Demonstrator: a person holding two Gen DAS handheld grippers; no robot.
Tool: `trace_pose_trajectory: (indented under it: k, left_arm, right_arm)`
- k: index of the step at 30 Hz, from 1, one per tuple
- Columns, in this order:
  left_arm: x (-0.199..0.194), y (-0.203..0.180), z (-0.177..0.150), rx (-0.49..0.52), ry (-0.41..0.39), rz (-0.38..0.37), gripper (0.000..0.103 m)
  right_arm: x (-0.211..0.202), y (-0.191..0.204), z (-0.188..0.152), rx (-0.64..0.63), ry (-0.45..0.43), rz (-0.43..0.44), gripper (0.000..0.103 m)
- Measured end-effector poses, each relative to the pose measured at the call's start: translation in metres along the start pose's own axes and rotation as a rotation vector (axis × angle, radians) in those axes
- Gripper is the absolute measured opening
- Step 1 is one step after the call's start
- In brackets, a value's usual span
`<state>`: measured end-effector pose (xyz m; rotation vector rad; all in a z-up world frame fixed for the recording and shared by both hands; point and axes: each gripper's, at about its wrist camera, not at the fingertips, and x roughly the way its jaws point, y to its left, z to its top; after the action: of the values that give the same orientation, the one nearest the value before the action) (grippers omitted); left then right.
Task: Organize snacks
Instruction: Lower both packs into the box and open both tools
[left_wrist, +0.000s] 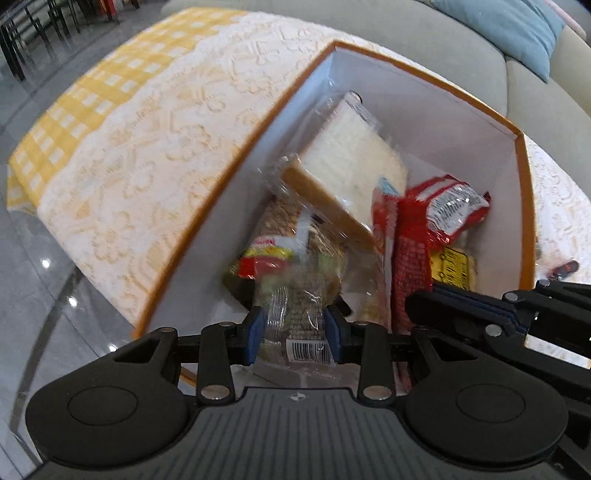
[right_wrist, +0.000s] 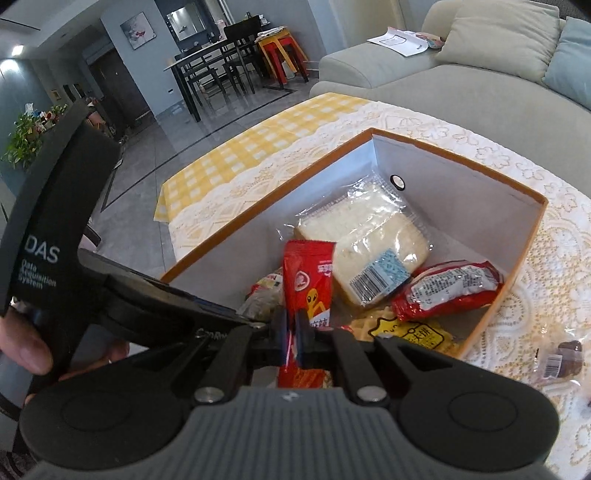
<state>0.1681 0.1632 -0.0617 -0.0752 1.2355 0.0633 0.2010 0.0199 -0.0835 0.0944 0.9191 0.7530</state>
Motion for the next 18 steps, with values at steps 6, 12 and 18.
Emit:
trace_pose_trajectory:
  k: [6, 12, 18]
  left_arm:
    - [-0.009, 0.004, 0.007, -0.006, -0.026, 0.028, 0.04]
    - [-0.024, 0.007, 0.008, -0.04, -0.075, 0.068, 0.04]
    - [-0.041, 0.005, 0.003, -0.039, -0.121, 0.106, 0.041]
  right_arm:
    - [0.003, -0.001, -0.001, 0.033, 0.014, 0.008, 0.014]
    - [0.012, 0.001, -0.007, 0.06, 0.099, 0.004, 0.028]
    - [0.001, 0.002, -0.016, 0.059, 0.095, 0.01, 0.029]
